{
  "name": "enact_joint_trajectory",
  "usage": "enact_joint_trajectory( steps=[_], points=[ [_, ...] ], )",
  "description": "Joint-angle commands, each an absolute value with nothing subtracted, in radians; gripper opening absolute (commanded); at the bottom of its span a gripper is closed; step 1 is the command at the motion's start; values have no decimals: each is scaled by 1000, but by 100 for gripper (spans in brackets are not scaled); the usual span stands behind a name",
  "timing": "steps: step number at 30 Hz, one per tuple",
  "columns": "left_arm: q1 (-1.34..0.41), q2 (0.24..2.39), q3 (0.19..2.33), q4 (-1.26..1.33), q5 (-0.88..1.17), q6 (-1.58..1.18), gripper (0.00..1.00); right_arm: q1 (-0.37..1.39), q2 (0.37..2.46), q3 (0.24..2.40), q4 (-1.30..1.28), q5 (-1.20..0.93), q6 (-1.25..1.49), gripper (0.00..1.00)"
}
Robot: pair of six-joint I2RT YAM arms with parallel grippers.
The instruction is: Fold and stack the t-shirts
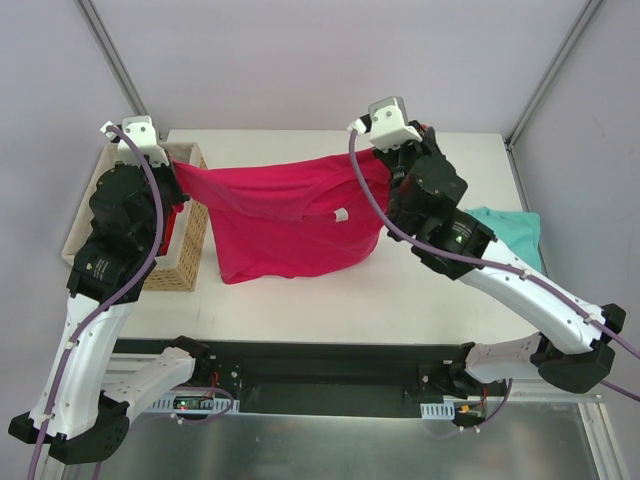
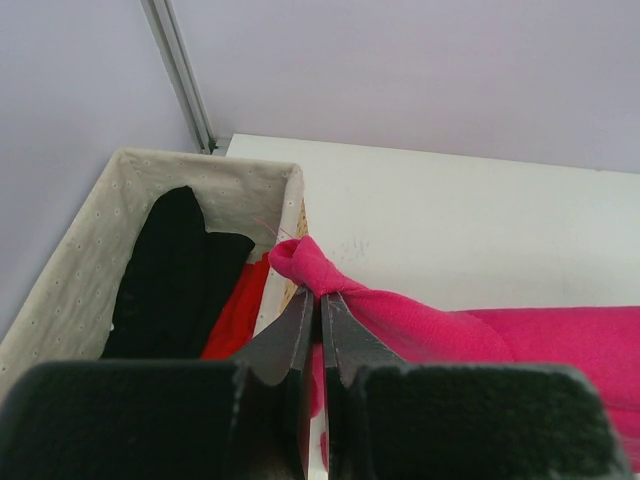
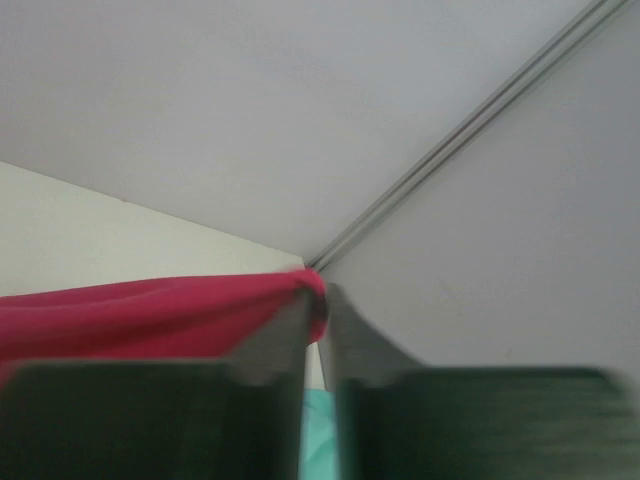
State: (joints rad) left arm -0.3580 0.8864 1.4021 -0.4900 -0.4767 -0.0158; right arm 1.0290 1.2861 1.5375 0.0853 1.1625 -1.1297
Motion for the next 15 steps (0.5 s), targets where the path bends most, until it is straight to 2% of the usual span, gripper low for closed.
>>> enact_joint_trajectory(
  steps=[1,3,5,6,8,12,15],
  points=[
    [-348,885,1422,-426,-485,-9,0,1023,1292,1580,141,1177,-1129,37],
    [-347,884,1420,-425,-483,-9,0,1022,1301,1585,138,1180,-1129,62],
    [-347,882,1420,-425,-486,-9,0,1020,1307,1589,137,1184,-1129,77],
    [-347,882,1420,-426,-486,-9,0,1020,1312,1592,135,1184,-1131,90],
    [-347,880,1419,-426,-488,-9,0,1019,1316,1598,135,1183,-1137,95],
    [-347,880,1417,-425,-485,-9,0,1019,1328,1606,135,1180,-1141,94],
    [-347,879,1416,-425,-474,-9,0,1017,1338,1608,106,1178,-1115,84]
  ],
)
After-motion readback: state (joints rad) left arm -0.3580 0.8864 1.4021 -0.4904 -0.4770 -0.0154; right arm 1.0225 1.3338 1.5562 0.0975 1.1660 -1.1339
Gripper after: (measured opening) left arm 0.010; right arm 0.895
